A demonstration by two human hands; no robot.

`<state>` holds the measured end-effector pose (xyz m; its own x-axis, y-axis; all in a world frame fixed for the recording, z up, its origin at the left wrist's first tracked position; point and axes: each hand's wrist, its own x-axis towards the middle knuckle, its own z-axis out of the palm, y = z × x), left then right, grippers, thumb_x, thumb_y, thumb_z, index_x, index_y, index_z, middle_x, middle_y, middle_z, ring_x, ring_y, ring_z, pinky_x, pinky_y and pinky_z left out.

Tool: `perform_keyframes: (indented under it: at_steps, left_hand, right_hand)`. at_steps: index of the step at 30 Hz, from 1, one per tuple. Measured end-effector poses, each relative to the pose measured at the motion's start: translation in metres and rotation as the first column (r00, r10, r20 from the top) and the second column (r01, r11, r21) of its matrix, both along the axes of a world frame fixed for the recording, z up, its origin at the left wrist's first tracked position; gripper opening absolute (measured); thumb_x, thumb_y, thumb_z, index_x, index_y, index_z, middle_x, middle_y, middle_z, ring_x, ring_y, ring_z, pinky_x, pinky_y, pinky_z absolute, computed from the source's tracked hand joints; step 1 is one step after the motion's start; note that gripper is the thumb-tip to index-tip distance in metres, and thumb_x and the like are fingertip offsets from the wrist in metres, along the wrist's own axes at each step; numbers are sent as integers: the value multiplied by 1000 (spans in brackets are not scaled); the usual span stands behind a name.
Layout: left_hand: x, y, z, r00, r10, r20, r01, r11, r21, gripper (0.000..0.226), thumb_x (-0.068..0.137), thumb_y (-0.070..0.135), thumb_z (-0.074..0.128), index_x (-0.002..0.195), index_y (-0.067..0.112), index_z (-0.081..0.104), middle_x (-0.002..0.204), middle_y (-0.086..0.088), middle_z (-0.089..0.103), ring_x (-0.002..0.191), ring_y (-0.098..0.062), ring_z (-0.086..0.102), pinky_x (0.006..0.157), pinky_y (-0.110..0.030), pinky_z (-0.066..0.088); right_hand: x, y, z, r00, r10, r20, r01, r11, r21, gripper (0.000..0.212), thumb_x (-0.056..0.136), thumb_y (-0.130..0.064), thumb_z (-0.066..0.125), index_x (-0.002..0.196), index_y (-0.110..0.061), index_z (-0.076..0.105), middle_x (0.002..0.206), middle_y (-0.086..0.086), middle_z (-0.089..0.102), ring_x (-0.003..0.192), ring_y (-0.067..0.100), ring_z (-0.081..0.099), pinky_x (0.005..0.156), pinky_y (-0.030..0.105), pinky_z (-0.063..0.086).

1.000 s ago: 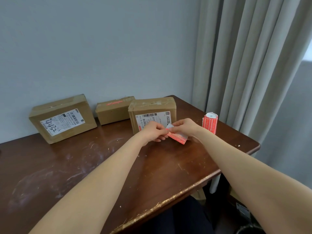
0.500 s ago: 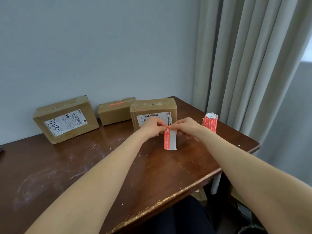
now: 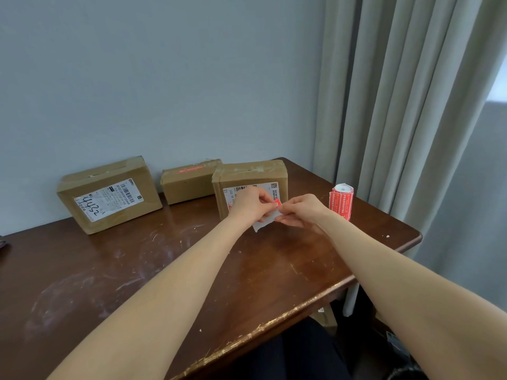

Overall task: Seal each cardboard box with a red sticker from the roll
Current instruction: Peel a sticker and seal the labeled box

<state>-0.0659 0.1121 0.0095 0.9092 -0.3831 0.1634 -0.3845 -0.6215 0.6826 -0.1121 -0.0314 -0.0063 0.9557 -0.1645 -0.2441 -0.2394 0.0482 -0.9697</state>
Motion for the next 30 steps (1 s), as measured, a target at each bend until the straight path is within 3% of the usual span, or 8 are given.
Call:
perform_keyframes:
  at_steps: [5, 8, 11, 18, 24, 30]
  left_hand:
    - [-2, 0, 1, 998, -9, 68, 6, 999, 46, 8, 85, 20, 70, 89, 15, 75, 86, 0, 71, 67, -14, 66, 66, -25, 57]
    - [-2, 1, 1, 996, -25, 90, 18, 997, 69, 12, 84, 23, 71, 92, 16, 76, 90, 0, 72, 68, -13, 65, 73, -30, 58]
    - [-2, 0, 2, 995, -26, 96, 19, 998, 66, 12, 84, 23, 71, 91, 16, 77, 89, 0, 73, 69, -15, 67, 72, -31, 59]
    - [-2, 0, 3, 995, -18, 100, 16, 1000, 27, 11, 83, 21, 72, 90, 14, 76, 90, -4, 72, 83, -15, 66, 76, -36, 59]
    - [-2, 2, 4, 995, -32, 99, 28, 999, 33, 9, 84, 21, 70, 81, 16, 76, 77, 3, 68, 72, -14, 65, 73, -35, 59]
    - [-3, 4, 4, 998, -3, 65, 2, 1000, 25, 17, 87, 14, 63, 73, 19, 71, 69, 2, 68, 70, -15, 70, 69, -31, 60]
  right_hand:
    - [-2, 2, 2, 999, 41, 24, -43, 993, 107, 15, 87, 5, 63, 101, 11, 65, 96, 22, 70, 71, 19, 73, 59, 20, 58]
    - [-5, 2, 4, 998, 46, 40, -49, 996, 76, 17, 86, 3, 66, 102, 10, 68, 93, 19, 71, 70, 15, 73, 57, 18, 56]
    - [-7, 2, 5, 998, 43, 41, -41, 998, -48, 14, 86, -6, 69, 99, 0, 72, 86, 11, 73, 67, 9, 71, 54, 16, 52]
    - [-9, 4, 8, 998, 19, 59, -10, 990, -142, 9, 85, -6, 69, 93, -4, 72, 69, 5, 67, 49, 3, 61, 49, 14, 47]
    - [-8, 5, 8, 998, 19, 53, -9, 982, -186, 7, 85, -5, 69, 90, -8, 73, 70, 5, 67, 57, 6, 60, 51, 16, 47]
    - [-9, 7, 6, 999, 0, 47, 9, 980, -200, 13, 86, -5, 67, 98, -3, 71, 64, 5, 62, 45, 3, 54, 45, 15, 42]
